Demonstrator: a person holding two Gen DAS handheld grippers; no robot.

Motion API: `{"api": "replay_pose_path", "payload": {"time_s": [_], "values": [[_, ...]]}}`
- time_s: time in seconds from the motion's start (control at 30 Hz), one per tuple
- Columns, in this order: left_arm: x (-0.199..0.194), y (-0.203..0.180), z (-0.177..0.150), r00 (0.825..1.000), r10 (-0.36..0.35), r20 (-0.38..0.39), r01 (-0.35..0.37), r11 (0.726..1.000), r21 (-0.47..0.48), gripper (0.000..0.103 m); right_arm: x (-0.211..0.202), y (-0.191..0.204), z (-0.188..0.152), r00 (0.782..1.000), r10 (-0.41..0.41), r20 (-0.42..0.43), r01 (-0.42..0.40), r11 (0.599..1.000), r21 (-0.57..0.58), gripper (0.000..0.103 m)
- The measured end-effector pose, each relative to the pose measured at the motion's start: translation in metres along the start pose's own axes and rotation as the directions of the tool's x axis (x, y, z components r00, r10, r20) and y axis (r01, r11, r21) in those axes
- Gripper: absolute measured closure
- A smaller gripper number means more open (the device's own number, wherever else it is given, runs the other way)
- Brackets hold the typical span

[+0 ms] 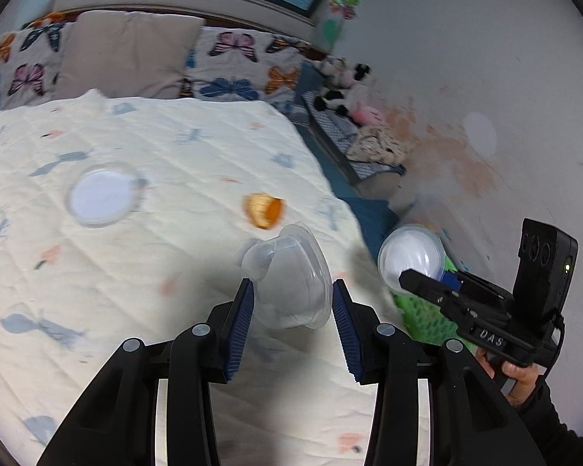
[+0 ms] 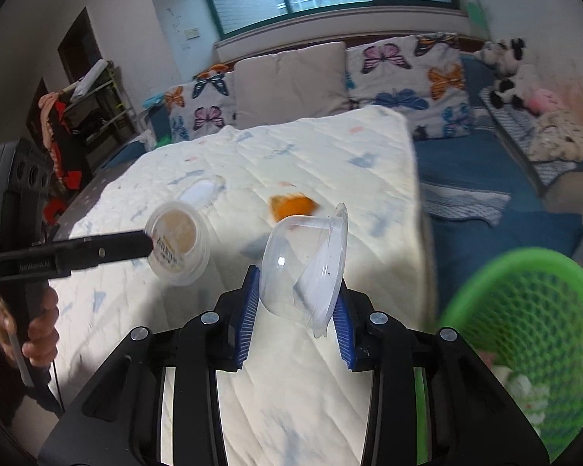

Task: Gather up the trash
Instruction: 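Carry both clear containers over the green basket and open both grippers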

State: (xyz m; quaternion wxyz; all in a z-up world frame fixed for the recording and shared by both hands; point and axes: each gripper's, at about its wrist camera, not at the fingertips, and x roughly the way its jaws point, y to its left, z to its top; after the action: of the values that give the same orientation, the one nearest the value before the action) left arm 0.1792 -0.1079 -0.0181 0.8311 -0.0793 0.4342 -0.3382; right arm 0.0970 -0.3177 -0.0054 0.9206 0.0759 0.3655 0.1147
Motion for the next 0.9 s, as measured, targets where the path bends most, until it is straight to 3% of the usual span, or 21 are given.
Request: {"api": "replay_pose_path", "payload": {"time_s": [0.43, 0.9], "values": [[0.047, -0.099, -0.016, 0.99, -0.101, -0.099, 0.113, 0.986, 0.124, 0.062, -0.078, -0.067, -0.063, 0.987, -0.161, 0.01, 0.159, 0.981, 0.115, 0.067], [0.097, -0.173, -0.015, 0.973, -0.137, -0.183, 0.174, 0.964, 0.199, 0.062, -0.103, -0.125, -0.104, 0.957, -0.287, -0.03, 0.287, 0.934, 0.211, 0.064]]}}
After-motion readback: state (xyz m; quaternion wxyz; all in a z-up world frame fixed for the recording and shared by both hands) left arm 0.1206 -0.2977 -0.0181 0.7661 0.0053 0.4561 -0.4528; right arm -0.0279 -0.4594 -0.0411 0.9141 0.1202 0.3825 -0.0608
